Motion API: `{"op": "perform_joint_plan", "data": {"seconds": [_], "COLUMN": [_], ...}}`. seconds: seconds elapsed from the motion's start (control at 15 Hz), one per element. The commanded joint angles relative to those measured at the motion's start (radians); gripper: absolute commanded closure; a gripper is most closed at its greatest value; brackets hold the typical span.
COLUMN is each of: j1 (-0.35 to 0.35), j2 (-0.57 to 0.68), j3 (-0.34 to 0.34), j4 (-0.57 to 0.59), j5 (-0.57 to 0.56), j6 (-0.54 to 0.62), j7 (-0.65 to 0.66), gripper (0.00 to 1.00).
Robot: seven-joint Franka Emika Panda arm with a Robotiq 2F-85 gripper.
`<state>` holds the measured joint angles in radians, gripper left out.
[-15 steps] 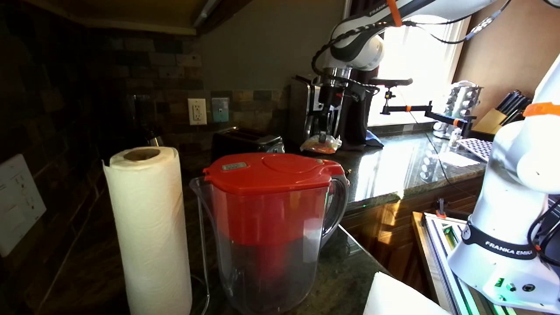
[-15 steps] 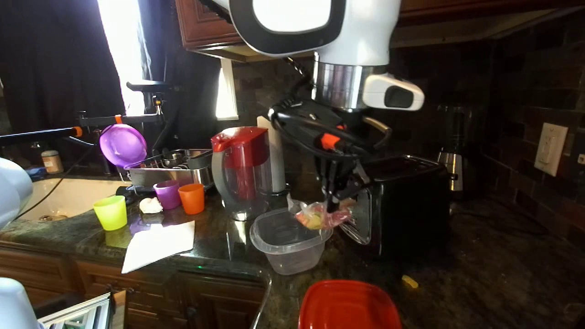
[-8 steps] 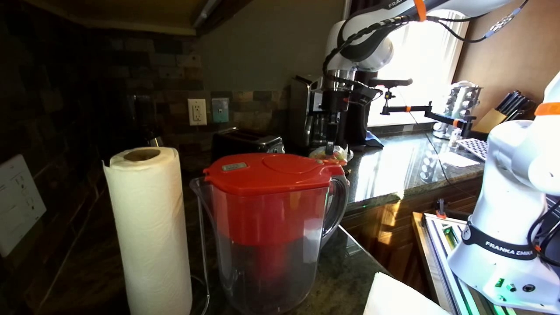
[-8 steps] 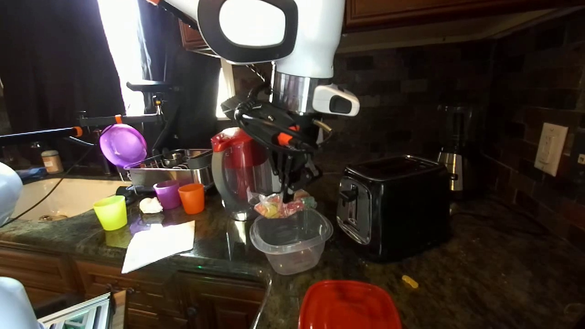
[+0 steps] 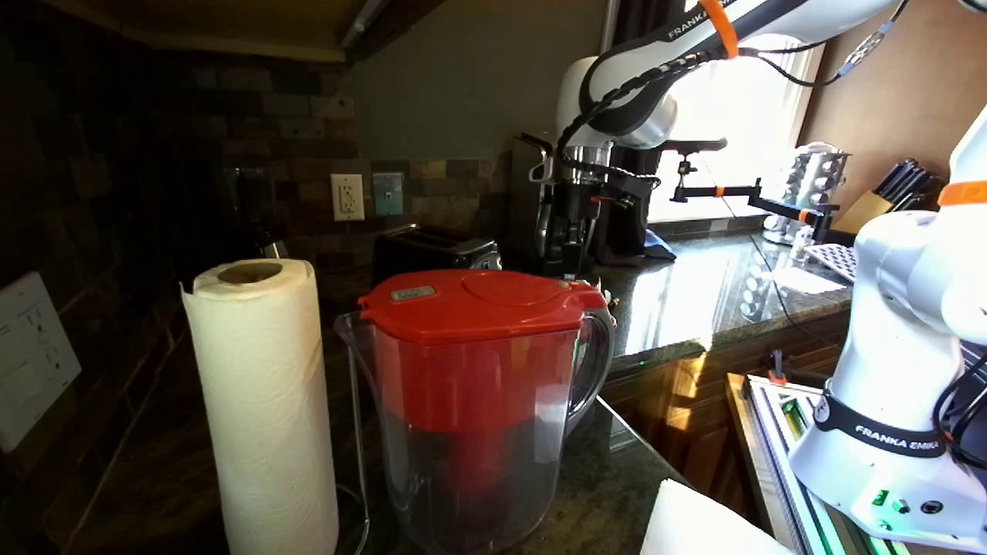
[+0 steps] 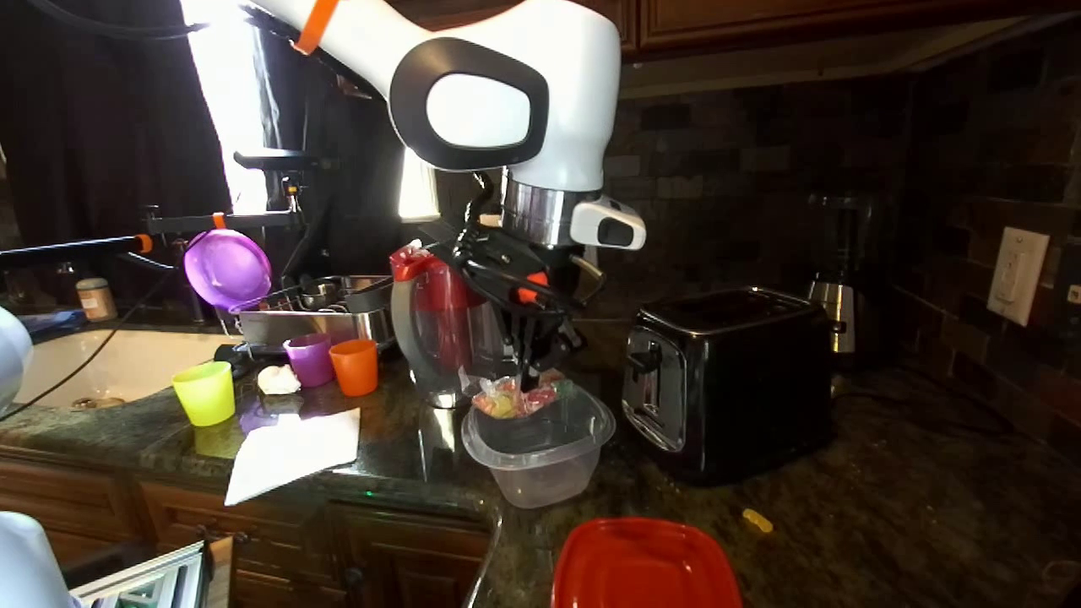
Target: Open the lunchbox, place the clear packet inside, then close the lunchbox
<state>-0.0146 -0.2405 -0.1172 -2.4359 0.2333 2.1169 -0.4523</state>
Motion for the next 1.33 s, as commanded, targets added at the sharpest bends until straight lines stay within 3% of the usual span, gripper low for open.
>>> {"op": "perform_joint_plan", "data": {"seconds": [0.0, 0.27, 0.33, 0.4, 1.0, 1.07, 1.27], "j1": [0.008, 0.008, 0.007, 0.006, -0.032, -0.041, -0.069], "j2": [0.042, 0.085, 0.095, 0.102, 0.008, 0.001, -0.006], "j3": [0.002, 0.005, 0.007, 0.009, -0.025, -0.037, -0.070], "j4": [0.003, 0.013, 0.014, 0.015, -0.013, -0.009, -0.006], "j5": [0.018, 0.031, 0.032, 0.039, 0.001, -0.023, -0.123], "j6": [0.049, 0.082, 0.087, 0.102, 0.021, -0.014, -0.061], "j7": [0.009, 0.005, 0.007, 0.015, -0.035, -0.064, -0.165], "gripper": [0.99, 0.99, 0.91, 0.71, 0.05, 0.00, 0.00]}}
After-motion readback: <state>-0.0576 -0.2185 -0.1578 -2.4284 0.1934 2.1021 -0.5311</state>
